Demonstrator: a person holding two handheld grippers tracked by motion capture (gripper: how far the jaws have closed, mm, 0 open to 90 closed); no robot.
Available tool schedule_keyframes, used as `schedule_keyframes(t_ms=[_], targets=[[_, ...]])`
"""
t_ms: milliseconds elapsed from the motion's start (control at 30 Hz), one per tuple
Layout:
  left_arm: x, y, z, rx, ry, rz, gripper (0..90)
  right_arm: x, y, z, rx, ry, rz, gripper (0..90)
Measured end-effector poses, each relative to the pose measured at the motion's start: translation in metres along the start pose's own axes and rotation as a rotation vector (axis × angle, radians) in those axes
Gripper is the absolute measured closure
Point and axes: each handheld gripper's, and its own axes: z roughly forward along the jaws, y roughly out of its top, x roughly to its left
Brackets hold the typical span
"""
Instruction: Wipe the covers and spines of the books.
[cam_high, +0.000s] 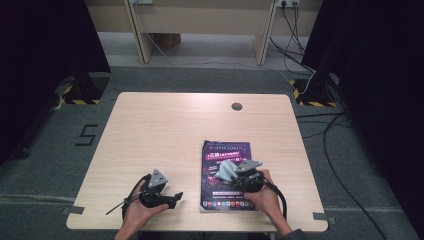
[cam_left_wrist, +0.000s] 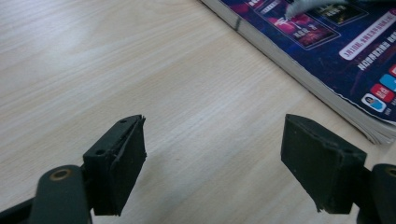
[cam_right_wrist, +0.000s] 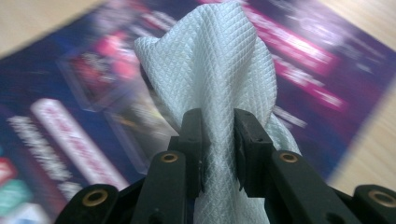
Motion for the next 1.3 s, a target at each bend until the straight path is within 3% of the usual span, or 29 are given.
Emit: schedule_keyframes(t_ms=[67, 367, 500, 600, 933, 1133, 1300], targets=[[0.0, 0.0, 0.0, 0.001, 0.002, 0.0, 21.3, 0.021, 0.006, 0.003, -0.011, 0.041, -0.047, 75.0], [-0.002, -0.001, 0.002, 0.013, 0.002, 0.013, 21.6, 0.056, 0.014, 0.006, -0.018, 0.111, -0.125, 75.1], [-0.002, -0.001, 0.002, 0.016, 0.005, 0.018, 21.6, 0.051, 0.014, 0.007, -0.02, 0.122, -0.117, 74.1], [-0.003, -0.001, 0.001, 0.013, 0.003, 0.012, 21.6, 0.039, 0.011, 0.005, -0.014, 0.079, -0.102, 74.2], [-0.004, -0.001, 0.003, 0.02, -0.003, 0.021, 21.7, -0.032, -0.024, -0.016, 0.001, -0.079, 0.098, 74.1], [-0.003, -0.001, 0.002, 0.019, 0.002, 0.014, 21.7, -0.033, -0.028, -0.02, 0.007, -0.092, 0.101, 74.2], [-0.002, -0.001, 0.002, 0.018, 0.002, 0.013, 21.8, -0.014, -0.026, -0.02, -0.005, -0.043, 0.081, 74.2]])
